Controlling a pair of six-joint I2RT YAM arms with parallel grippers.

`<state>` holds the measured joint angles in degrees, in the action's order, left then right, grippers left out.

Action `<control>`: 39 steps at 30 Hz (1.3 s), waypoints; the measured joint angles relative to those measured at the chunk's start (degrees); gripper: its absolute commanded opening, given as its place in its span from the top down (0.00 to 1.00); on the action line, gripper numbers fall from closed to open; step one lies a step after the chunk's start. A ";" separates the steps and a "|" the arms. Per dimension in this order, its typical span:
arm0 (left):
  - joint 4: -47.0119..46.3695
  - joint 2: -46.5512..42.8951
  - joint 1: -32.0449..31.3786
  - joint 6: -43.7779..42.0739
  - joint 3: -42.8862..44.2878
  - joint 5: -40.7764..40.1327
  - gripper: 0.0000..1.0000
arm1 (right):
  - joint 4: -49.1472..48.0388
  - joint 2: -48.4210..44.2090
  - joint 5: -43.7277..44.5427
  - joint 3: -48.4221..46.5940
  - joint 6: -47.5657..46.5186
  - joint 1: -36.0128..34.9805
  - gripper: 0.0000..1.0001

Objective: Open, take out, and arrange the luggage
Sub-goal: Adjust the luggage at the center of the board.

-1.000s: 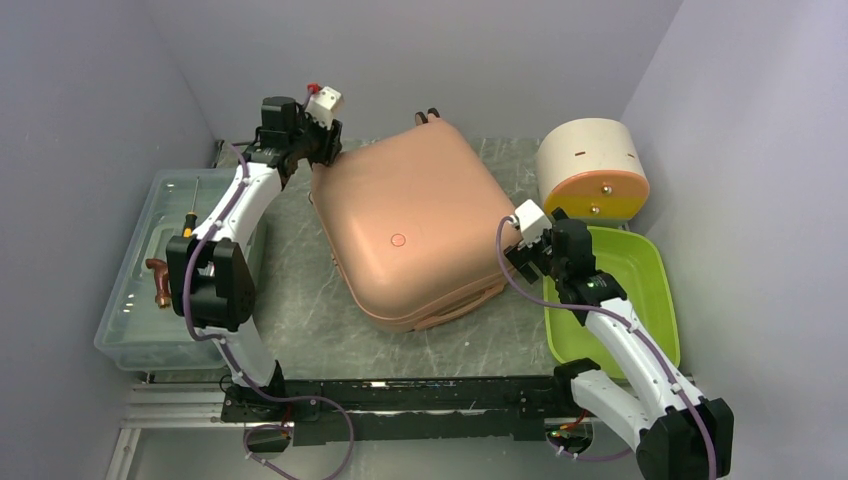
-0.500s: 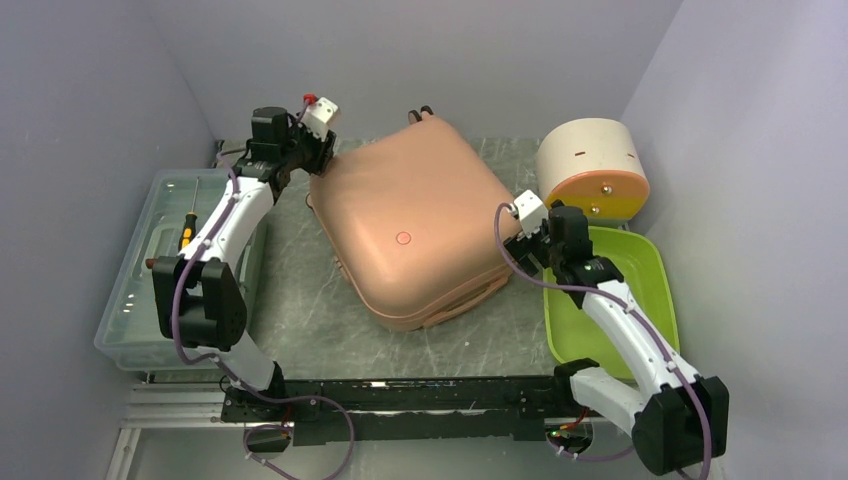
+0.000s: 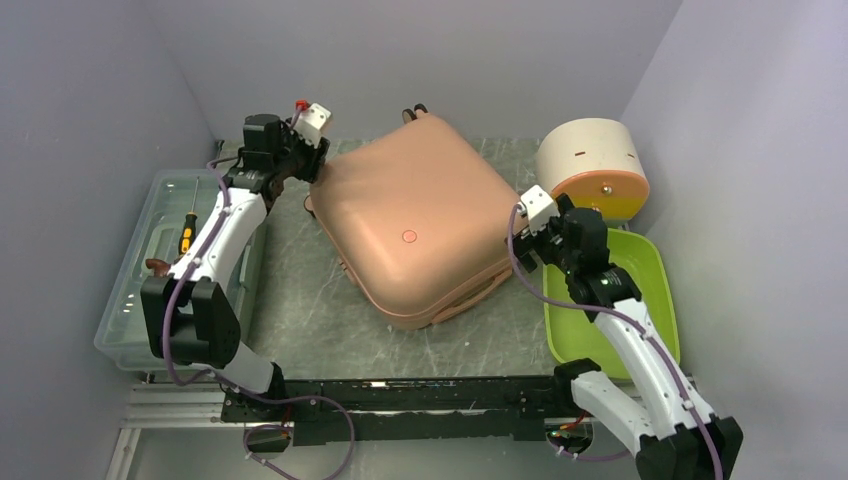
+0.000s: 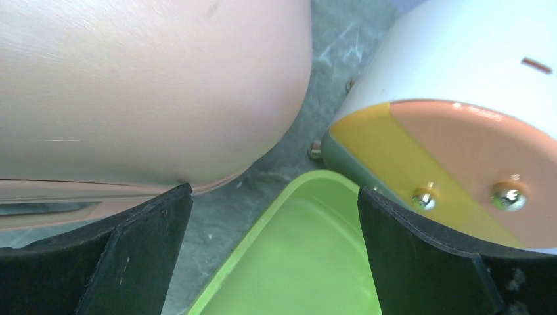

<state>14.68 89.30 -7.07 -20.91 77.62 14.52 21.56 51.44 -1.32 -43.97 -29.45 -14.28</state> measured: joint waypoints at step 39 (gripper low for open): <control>24.33 10.16 -0.11 6.93 5.33 -19.58 0.75 | 1.90 19.45 2.80 -21.00 -7.65 0.90 0.00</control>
<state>39.00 99.46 -7.18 -13.98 82.96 -5.06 23.46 70.89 1.48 -64.97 -37.10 -13.39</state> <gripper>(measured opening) 0.246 0.993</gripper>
